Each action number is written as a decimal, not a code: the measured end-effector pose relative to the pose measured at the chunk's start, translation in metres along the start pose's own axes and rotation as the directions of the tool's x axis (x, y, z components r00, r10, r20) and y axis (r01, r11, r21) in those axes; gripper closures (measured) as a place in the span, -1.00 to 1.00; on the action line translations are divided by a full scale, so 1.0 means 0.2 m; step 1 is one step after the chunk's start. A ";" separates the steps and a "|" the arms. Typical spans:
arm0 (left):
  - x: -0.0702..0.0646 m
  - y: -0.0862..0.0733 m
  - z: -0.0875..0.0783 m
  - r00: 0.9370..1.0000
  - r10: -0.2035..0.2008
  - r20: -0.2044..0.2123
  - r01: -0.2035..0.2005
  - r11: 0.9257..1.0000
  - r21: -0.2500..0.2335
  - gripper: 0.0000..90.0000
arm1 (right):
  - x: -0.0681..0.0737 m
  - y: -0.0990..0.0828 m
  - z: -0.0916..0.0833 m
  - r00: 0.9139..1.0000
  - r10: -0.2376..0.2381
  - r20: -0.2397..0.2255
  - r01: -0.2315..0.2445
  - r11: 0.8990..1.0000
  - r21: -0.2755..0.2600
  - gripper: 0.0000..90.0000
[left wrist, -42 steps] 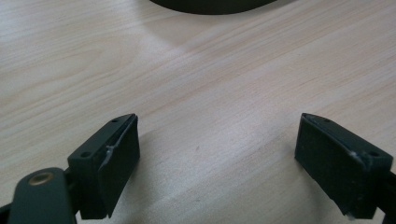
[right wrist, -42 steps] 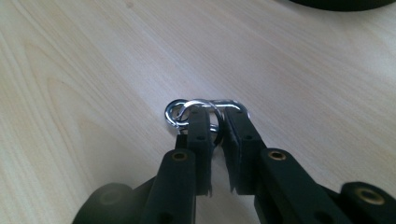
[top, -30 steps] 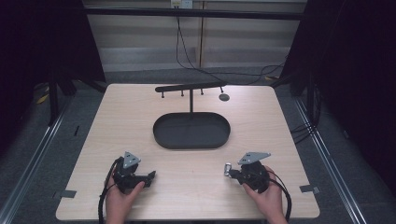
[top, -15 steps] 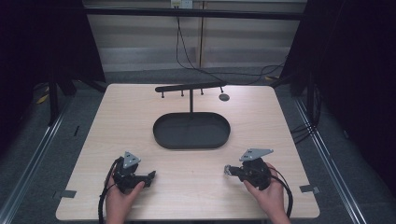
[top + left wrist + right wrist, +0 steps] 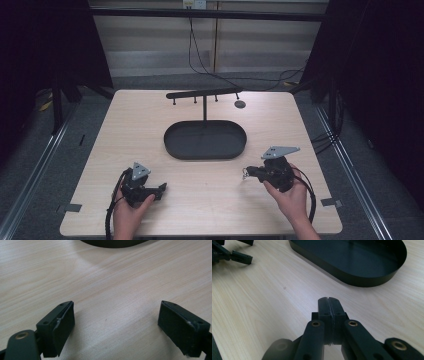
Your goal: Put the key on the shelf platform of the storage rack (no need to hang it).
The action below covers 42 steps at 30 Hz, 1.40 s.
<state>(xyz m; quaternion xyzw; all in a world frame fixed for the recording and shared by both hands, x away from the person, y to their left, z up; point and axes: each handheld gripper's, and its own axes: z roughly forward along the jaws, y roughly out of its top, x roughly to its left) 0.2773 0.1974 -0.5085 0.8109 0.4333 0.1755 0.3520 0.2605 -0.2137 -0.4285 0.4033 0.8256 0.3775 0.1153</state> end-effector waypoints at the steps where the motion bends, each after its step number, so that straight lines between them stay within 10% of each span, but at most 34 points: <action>1: 0.00 0.00 0.00 1.000 0.000 0.000 0.000 1.000 0.000 -0.69 | 0.00 0.00 0.00 1.000 0.000 0.000 0.000 1.000 0.000 0.99; 42: 0.00 0.00 0.00 1.000 0.001 0.000 -0.001 1.000 0.000 -0.69 | -0.04 0.28 0.07 0.999 0.039 -0.021 -0.040 0.998 -0.054 0.99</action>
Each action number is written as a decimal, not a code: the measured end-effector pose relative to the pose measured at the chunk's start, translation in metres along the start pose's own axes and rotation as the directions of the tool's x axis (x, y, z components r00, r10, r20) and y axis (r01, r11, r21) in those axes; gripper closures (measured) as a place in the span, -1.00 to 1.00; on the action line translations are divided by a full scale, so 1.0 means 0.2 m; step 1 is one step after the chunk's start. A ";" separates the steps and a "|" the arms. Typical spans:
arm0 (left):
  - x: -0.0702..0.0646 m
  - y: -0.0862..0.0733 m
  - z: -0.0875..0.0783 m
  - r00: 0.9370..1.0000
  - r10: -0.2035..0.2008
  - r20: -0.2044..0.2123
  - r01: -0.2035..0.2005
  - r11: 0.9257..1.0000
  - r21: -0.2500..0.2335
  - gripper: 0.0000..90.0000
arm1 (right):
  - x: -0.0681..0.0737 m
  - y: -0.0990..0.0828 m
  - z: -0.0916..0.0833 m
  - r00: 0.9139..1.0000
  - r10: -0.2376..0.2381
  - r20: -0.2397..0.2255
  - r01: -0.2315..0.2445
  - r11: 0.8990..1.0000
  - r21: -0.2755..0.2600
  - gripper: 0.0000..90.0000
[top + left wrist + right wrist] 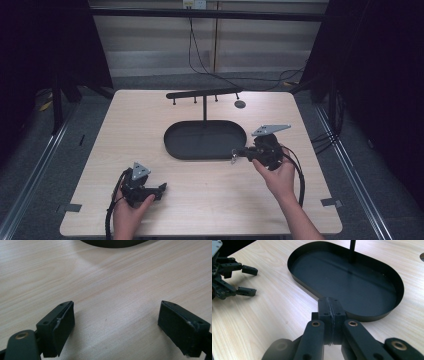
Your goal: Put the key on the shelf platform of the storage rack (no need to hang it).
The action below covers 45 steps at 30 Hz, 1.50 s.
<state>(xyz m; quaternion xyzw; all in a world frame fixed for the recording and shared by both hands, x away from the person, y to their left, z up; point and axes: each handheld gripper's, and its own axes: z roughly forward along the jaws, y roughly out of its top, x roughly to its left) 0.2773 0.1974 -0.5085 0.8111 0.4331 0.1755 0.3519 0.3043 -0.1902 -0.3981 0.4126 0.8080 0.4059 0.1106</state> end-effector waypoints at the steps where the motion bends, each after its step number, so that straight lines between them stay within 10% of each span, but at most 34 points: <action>1: 0.00 0.00 0.00 1.000 -0.001 0.000 0.001 1.000 0.000 -0.69 | 0.00 0.01 0.00 1.000 -0.003 0.001 0.003 1.000 0.002 0.99; 45: 0.00 0.00 0.00 1.000 0.001 0.001 -0.001 1.000 0.001 -0.69 | 0.00 0.25 0.23 0.997 -0.011 0.073 0.013 1.000 -0.027 0.99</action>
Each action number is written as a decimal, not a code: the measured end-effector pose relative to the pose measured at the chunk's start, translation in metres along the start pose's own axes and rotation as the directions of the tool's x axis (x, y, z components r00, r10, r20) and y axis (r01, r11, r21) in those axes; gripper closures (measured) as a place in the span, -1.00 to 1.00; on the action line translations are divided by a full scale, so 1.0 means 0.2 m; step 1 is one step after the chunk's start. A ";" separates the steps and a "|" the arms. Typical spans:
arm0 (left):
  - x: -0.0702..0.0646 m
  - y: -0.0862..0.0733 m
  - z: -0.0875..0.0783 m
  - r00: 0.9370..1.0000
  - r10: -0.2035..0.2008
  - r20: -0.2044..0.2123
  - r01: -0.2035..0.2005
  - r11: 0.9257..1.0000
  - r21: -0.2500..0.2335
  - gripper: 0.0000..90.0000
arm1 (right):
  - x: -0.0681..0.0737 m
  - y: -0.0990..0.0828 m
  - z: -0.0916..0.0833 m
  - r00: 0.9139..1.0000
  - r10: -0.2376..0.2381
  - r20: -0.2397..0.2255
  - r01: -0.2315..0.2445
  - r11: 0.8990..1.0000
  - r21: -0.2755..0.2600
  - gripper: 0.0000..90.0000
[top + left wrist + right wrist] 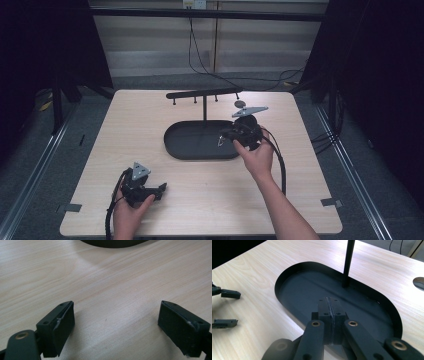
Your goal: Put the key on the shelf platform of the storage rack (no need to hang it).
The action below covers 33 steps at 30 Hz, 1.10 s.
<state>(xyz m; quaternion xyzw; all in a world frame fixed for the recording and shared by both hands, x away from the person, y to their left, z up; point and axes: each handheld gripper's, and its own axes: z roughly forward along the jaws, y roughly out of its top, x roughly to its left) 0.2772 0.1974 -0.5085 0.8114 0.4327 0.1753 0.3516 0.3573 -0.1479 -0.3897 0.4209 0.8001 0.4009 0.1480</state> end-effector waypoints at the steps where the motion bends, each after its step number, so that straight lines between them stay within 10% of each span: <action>1: 0.00 0.00 0.00 1.000 0.000 0.000 0.000 1.000 0.001 -0.69 | 0.00 0.00 0.01 1.000 0.008 0.002 -0.008 1.000 -0.001 0.99; 33: 0.00 0.00 0.00 1.000 0.000 -0.002 0.000 1.000 0.000 -0.69 | -0.01 0.03 0.32 0.997 0.064 0.048 -0.066 0.997 0.029 0.99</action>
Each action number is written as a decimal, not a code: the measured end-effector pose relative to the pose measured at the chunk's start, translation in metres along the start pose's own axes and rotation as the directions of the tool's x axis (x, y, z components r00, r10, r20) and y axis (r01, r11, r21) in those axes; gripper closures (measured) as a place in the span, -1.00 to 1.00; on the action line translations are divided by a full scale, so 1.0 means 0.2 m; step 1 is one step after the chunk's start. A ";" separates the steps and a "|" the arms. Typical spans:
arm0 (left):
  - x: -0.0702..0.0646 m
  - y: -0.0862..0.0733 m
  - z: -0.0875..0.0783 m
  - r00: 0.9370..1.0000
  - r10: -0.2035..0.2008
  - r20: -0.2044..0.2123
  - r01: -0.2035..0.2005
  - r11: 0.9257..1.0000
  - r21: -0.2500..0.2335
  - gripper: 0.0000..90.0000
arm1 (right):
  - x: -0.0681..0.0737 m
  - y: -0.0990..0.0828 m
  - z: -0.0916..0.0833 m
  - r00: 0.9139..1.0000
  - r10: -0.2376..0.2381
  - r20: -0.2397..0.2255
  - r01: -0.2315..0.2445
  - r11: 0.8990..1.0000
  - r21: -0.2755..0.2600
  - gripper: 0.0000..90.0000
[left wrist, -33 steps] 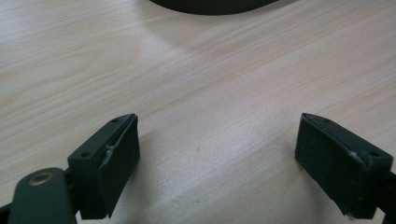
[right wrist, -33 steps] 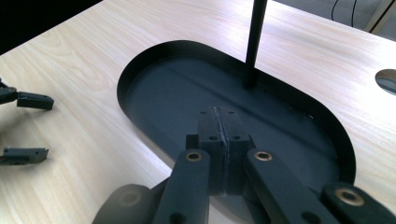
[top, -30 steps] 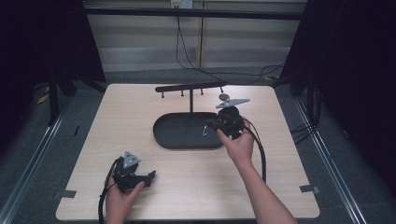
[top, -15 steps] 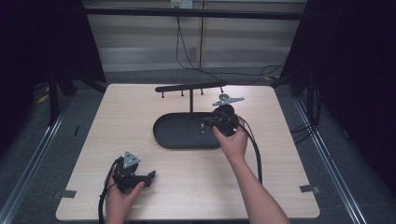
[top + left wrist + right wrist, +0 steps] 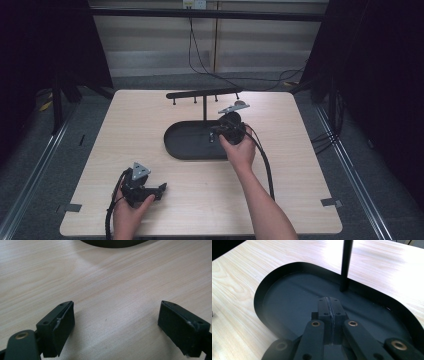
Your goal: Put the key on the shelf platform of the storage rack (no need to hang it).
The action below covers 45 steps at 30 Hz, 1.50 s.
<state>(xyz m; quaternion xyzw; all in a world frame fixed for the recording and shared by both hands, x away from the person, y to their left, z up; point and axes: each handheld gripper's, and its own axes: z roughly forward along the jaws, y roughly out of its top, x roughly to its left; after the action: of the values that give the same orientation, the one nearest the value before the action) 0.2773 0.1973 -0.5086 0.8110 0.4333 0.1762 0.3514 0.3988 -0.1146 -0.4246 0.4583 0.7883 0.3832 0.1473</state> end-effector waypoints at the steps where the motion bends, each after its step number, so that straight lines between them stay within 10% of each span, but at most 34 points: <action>1: 0.00 0.00 0.00 1.000 0.000 0.000 0.000 1.000 0.000 -0.69 | 0.00 0.00 0.00 1.000 0.000 0.000 0.000 1.000 0.000 0.99; 45: 0.00 0.00 0.00 1.000 -0.007 -0.001 0.007 1.000 -0.005 -0.69 | -0.05 -0.08 0.12 0.999 -0.019 0.043 0.017 0.998 0.053 0.98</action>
<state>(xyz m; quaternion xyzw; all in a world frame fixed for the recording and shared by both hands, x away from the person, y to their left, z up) 0.2771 0.1969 -0.5088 0.8086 0.4358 0.1762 0.3539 0.4093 -0.1162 -0.4540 0.4631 0.7988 0.3508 0.1559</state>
